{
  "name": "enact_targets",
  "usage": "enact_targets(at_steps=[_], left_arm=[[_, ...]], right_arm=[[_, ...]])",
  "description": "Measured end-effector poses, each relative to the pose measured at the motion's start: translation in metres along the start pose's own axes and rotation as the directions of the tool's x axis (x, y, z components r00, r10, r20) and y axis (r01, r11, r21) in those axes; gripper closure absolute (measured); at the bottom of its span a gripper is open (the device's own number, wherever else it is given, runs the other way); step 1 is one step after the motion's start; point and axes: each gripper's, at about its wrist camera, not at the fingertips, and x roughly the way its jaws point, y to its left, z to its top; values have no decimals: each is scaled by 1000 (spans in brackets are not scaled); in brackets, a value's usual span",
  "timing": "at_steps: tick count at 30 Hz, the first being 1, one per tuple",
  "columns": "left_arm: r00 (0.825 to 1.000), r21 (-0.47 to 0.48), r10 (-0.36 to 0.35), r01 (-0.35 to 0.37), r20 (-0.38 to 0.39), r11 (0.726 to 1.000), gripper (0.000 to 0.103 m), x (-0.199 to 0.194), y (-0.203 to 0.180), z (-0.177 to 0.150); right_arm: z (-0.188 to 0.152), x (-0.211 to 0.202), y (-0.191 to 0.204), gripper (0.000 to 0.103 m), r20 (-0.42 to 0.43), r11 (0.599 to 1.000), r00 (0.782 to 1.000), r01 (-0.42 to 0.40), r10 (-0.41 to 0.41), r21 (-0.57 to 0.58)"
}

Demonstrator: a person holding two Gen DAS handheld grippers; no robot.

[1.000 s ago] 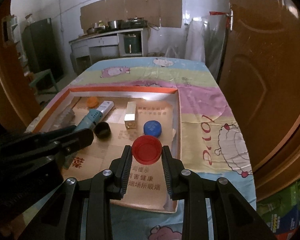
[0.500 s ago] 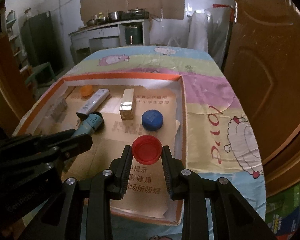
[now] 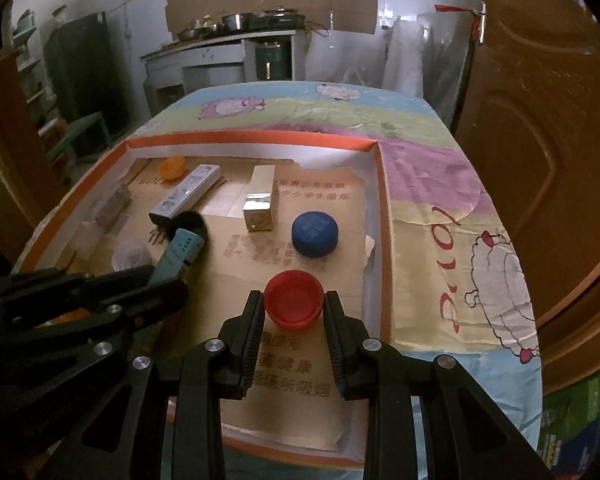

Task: Organize rigid objects
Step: 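Carry the teal lighter and red cap over the cardboard tray with both tools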

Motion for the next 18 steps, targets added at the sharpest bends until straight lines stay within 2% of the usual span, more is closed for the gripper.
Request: enact_targets(at_steps=[5, 18], left_arm=[[1000, 52, -4, 6, -27, 999, 81, 0, -4, -2], [999, 51, 23, -21, -34, 998, 81, 5, -2, -3]], right_arm=[[0, 2, 1, 72, 0, 1000, 1000, -10, 10, 2], [-1, 6, 7, 72, -11, 1000, 1000, -5, 4, -19]])
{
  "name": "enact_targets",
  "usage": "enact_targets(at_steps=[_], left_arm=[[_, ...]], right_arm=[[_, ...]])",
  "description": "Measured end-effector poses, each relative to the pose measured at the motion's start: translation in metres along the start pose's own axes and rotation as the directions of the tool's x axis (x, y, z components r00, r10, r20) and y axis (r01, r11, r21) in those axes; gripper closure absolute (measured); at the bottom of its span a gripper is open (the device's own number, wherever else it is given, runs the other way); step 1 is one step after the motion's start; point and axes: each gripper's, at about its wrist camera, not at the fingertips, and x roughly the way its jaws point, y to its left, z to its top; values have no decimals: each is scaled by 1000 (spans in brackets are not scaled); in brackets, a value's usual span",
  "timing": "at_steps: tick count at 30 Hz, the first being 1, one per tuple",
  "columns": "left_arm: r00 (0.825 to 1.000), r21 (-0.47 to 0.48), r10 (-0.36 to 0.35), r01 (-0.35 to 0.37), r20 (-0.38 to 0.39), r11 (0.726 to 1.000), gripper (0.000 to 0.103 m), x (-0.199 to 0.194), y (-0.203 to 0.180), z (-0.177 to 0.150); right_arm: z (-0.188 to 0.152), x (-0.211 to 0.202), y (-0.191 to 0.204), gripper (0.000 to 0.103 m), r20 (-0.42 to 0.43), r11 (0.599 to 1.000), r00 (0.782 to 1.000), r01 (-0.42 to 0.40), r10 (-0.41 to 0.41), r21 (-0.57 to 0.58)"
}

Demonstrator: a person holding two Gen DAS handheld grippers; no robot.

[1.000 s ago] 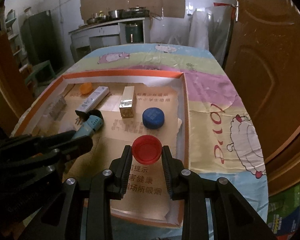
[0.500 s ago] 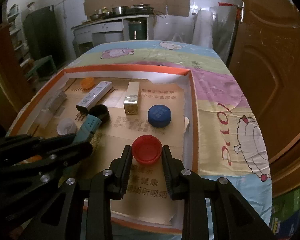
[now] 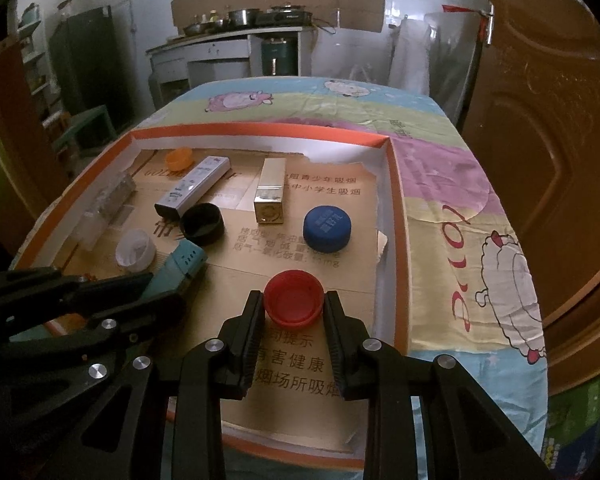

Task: Organize rigid objects
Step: 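Carry the teal lighter and red cap over the cardboard tray with both tools, then lower the teal lighter into the tray and open the left tool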

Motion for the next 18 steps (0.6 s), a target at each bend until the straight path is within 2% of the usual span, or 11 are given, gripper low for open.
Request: enact_targets(at_steps=[11, 18], left_arm=[[1000, 2, 19, -19, -10, 1000, 81, 1, 2, 3], [1000, -10, 4, -4, -6, 1000, 81, 1, 5, 3]], right_arm=[[-1, 3, 4, 72, 3, 999, 1000, 17, -17, -36], [-1, 3, 4, 72, 5, 999, 1000, 16, -16, -41]])
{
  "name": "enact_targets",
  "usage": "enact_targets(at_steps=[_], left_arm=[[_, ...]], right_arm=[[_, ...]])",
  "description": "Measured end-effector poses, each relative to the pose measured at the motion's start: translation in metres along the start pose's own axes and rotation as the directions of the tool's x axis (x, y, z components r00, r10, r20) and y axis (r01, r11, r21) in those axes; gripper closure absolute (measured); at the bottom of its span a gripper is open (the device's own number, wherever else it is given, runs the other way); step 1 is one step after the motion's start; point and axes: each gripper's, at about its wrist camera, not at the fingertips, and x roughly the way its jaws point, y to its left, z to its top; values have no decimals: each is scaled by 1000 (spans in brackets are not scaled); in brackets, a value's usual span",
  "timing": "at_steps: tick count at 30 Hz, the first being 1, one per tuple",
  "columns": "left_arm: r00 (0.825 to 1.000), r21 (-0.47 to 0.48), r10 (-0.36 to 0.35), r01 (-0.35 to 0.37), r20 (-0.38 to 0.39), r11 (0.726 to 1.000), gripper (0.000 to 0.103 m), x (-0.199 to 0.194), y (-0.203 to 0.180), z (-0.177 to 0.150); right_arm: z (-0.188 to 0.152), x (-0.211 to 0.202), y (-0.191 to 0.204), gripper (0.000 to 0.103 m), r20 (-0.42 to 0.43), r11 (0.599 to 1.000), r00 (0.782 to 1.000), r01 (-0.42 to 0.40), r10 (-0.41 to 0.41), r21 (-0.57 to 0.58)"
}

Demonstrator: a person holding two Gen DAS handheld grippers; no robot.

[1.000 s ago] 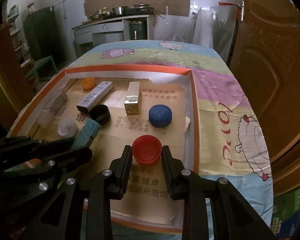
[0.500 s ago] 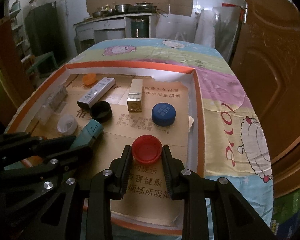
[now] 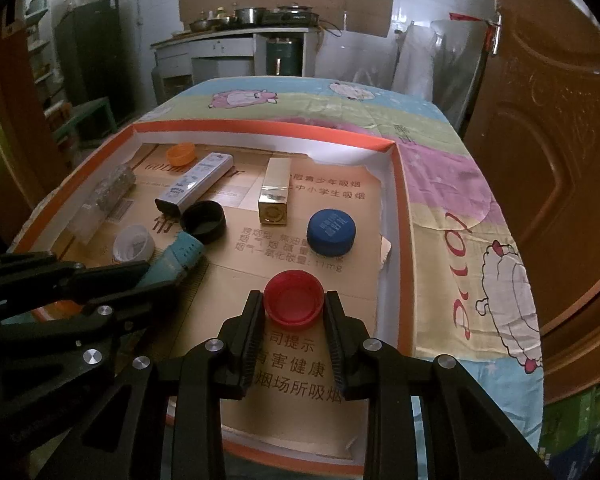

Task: Organize rigid objects
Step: 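Lower the teal lighter into the tray and open the left tool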

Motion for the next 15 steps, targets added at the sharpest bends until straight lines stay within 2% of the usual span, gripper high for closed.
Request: enact_targets(at_steps=[4, 15], left_arm=[[1000, -4, 4, -4, 5, 1000, 79, -1, 1, -1], [1000, -30, 3, -2, 27, 1000, 64, -7, 8, -1]], right_arm=[[0, 0, 0, 72, 3, 1000, 1000, 2, -2, -6], [0, 0, 1, 72, 3, 1000, 1000, 1, -1, -5]])
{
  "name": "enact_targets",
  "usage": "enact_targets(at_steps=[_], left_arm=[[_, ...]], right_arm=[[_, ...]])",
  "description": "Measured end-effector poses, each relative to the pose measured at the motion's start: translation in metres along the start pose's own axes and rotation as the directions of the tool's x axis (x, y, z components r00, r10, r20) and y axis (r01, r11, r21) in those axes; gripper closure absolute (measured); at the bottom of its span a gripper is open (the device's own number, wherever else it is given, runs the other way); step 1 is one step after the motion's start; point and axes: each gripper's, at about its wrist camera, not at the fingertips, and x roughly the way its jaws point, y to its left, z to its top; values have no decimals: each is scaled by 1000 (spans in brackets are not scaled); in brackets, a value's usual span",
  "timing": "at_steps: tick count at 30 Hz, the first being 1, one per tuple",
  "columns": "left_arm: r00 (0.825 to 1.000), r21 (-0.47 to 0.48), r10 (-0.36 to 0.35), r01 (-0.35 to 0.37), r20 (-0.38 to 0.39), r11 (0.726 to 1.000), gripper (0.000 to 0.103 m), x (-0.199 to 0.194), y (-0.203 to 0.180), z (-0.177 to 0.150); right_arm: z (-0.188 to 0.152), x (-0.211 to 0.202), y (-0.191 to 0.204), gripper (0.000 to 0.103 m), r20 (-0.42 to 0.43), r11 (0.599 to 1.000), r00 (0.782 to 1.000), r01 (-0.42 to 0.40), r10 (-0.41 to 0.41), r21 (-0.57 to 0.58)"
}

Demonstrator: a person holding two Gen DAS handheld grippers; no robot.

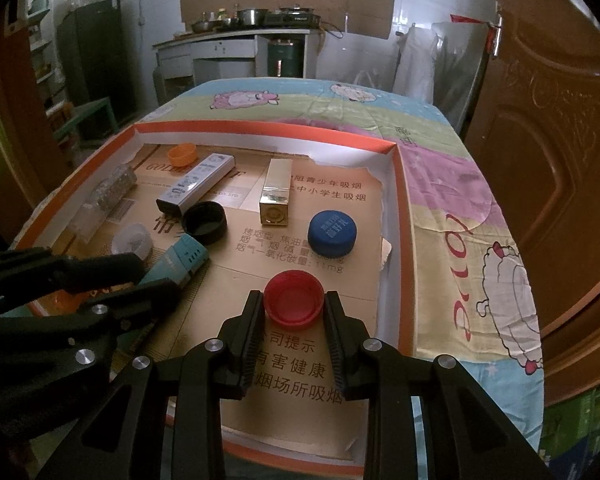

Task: Organize rigid objects
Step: 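Lower the teal lighter into the tray and open the left tool, then open the right tool to drop the red cap into the tray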

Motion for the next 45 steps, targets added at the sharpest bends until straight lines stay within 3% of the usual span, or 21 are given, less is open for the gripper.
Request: enact_targets(at_steps=[15, 25, 45], left_arm=[[999, -26, 3, -2, 51, 1000, 63, -16, 4, 3], [995, -37, 50, -47, 89, 998, 63, -33, 3, 0], [961, -83, 181, -167, 210, 982, 63, -102, 1, -25]], right_arm=[[3, -8, 2, 66, 18, 1000, 1000, 0, 0, 2], [3, -25, 3, 65, 43, 1000, 999, 5, -6, 15], [-15, -101, 24, 64, 153, 994, 987, 40, -55, 101]])
